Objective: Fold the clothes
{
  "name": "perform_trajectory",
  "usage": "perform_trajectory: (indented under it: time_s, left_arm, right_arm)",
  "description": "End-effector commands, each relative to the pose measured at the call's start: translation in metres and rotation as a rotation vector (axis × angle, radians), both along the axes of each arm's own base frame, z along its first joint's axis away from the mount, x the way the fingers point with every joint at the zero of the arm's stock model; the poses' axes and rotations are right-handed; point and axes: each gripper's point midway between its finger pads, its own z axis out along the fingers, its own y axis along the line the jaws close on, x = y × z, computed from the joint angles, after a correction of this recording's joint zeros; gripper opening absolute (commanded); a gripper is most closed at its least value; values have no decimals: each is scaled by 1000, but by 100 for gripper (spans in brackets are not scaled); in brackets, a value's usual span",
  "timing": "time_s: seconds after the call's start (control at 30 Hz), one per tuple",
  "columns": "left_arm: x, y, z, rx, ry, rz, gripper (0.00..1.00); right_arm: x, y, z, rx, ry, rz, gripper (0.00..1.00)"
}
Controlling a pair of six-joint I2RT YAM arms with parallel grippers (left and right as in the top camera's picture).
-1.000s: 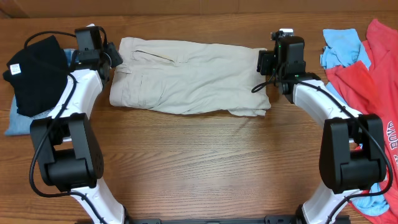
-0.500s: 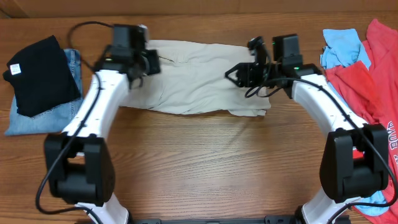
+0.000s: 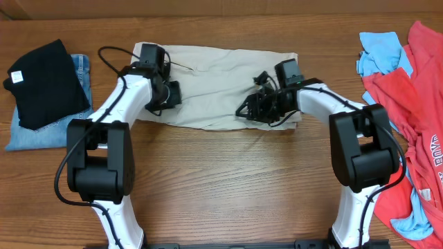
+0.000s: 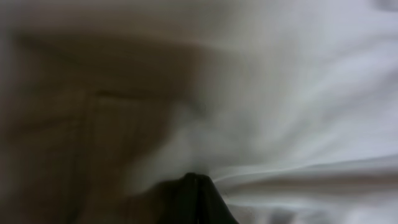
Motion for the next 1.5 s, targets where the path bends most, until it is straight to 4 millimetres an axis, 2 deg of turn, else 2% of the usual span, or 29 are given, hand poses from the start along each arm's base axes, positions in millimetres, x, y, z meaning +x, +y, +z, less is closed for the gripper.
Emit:
perform_trajectory:
  time_s: [0.0, 0.13, 0.27, 0.4, 0.77, 0.9, 1.0, 1.23, 1.47]
  left_arm:
    - [-4, 37, -7, 82, 33, 60, 4]
    - [-14, 53, -9, 79, 82, 110, 4]
    - [-24, 58, -13, 81, 121, 127, 4]
    - [-37, 59, -18, 86, 170, 130, 4]
    - [-49, 58, -29, 88, 198, 129, 4]
    - [-58, 58, -34, 89, 226, 128, 4]
    - [-64, 59, -34, 91, 253, 127, 4]
    - [-81, 59, -34, 97, 322, 132, 4]
    - [-100, 74, -32, 174, 393, 162, 4]
  right_arm:
    - [10, -76, -25, -214, 78, -176, 52]
    - [3, -124, -34, -304, 151, -258, 52]
    - [-6, -144, -36, -325, 180, -254, 52]
    - [-21, -164, -42, -421, 238, -268, 52]
    - [-34, -167, -41, -442, 296, -266, 52]
    - [-44, -196, -46, -619, 362, -372, 51]
    - [-51, -220, -40, -763, 390, -422, 52]
    - [-54, -226, -20, -802, 391, -426, 52]
    - [-59, -254, -16, -928, 397, -478, 52]
